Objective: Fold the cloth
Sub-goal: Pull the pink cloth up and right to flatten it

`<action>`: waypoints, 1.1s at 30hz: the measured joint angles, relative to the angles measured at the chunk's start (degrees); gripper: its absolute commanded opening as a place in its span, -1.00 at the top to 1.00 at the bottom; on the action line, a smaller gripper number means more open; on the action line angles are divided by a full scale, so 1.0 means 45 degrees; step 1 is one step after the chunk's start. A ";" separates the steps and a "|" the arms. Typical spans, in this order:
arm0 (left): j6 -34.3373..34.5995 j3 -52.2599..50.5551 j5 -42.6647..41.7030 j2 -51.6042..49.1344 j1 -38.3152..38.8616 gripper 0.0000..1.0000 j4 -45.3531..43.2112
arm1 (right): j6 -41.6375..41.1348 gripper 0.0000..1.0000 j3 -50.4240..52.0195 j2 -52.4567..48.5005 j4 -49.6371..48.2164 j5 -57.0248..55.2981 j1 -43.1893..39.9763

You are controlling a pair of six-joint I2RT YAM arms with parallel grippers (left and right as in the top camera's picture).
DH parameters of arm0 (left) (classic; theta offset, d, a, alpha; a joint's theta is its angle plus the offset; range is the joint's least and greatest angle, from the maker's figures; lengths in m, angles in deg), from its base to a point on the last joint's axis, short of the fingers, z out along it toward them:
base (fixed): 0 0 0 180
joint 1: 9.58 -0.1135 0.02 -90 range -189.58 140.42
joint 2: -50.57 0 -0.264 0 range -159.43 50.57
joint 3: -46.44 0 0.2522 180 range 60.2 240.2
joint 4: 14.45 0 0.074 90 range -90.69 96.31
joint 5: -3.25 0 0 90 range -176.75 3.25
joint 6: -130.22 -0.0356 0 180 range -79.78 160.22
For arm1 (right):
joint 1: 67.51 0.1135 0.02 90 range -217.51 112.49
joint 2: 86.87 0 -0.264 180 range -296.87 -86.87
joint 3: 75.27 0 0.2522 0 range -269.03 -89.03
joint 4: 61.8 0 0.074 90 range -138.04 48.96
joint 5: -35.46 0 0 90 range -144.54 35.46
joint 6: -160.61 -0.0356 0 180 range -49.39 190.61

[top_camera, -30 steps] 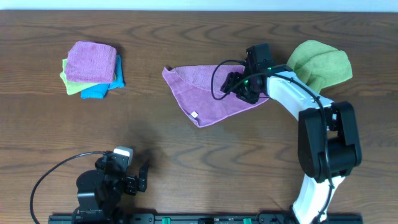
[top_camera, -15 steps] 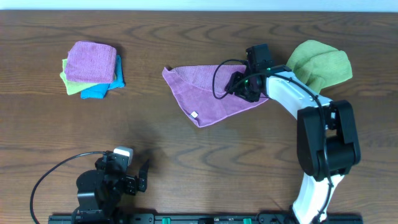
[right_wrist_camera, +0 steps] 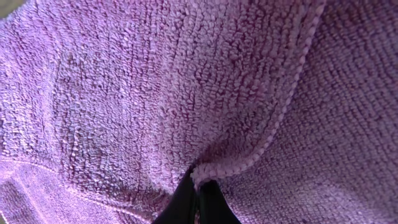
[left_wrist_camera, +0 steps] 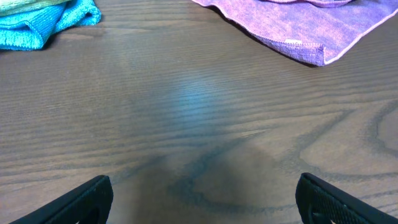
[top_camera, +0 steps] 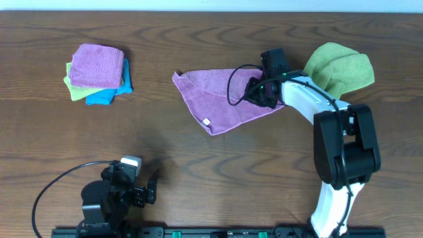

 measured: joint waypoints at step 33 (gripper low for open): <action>0.0000 0.0000 -0.3638 0.0000 -0.0024 -0.91 -0.0350 | 0.0141 0.97 -0.0049 0.0461 -0.6426 -0.0612 0.0000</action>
